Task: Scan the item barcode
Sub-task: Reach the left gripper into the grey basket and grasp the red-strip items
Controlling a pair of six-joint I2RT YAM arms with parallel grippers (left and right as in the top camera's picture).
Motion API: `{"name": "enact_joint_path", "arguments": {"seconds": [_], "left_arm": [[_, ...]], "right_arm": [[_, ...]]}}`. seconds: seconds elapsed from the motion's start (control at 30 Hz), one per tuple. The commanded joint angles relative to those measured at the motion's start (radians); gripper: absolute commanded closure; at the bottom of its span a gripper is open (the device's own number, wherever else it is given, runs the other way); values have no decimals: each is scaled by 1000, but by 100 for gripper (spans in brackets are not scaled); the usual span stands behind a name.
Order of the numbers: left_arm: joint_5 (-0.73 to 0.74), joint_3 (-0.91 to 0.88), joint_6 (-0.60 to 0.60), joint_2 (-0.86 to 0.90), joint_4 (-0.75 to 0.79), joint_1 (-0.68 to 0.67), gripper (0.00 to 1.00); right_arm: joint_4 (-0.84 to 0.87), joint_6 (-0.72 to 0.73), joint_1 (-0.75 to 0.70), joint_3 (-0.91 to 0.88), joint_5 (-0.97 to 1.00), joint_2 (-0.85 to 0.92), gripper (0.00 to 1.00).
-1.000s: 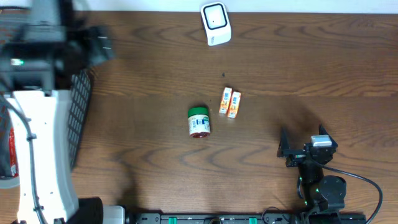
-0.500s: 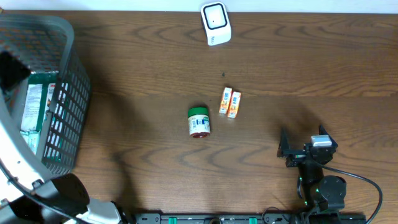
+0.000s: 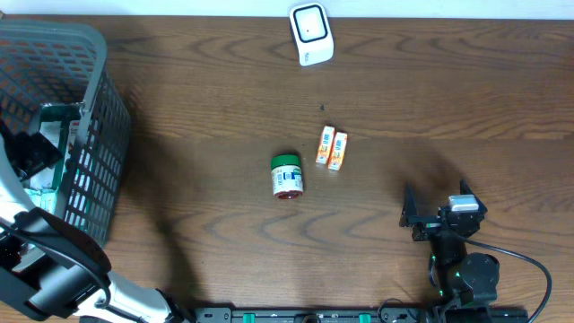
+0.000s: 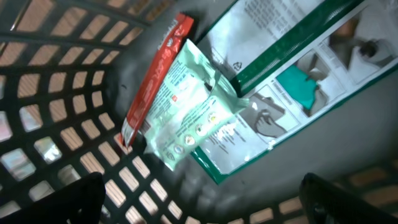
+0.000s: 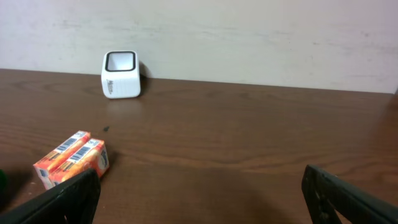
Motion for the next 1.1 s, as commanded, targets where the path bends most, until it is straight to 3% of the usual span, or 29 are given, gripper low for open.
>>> {"name": "enact_joint_path", "arguments": {"seconds": [0.0,0.33,0.57,1.07], "left_arm": [[-74,-61,72,-1,42,2,1],[-85,-212,98,13,191,76,2],[22,-219,94,53,209,137,2],[31,-239,192,64,245,146,2]], "right_arm": [[-3,-12,7,-1,-1,-3,1],[-3,-12,7,-1,-1,-3,1],[-3,-12,7,-1,-1,-3,1],[-3,-12,7,-1,-1,-3,1]]}}
